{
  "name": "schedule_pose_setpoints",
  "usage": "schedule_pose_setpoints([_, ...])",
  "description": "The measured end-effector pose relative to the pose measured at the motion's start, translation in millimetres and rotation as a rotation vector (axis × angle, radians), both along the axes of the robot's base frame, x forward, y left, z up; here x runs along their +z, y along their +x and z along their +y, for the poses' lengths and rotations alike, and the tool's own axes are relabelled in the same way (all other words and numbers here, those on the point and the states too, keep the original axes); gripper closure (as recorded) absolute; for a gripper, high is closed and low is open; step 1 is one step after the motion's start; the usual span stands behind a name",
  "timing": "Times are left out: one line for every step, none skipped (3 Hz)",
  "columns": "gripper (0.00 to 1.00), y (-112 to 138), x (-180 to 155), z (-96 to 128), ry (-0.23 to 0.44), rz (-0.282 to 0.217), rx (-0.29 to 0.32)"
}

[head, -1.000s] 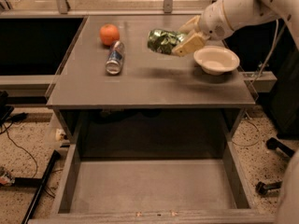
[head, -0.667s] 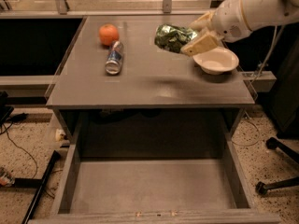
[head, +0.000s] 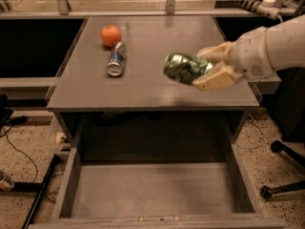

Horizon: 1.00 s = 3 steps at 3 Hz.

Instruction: Place green can into top drawer

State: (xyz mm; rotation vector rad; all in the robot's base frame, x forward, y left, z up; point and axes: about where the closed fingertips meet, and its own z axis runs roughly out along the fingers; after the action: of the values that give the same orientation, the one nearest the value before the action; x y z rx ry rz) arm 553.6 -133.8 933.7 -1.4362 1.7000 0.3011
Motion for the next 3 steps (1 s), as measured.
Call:
schedule_pose_setpoints([1.0, -36.6, -19.7, -7.2, 0.004, 0.021, -0.016])
schedule_pose_setpoints([1.0, -94.0, -55.0, -24.9, 0.041, 0.066, -0.069])
schedule_pose_setpoints([1.0, -94.2, -55.1, -24.7, 0.041, 0.066, -0.069])
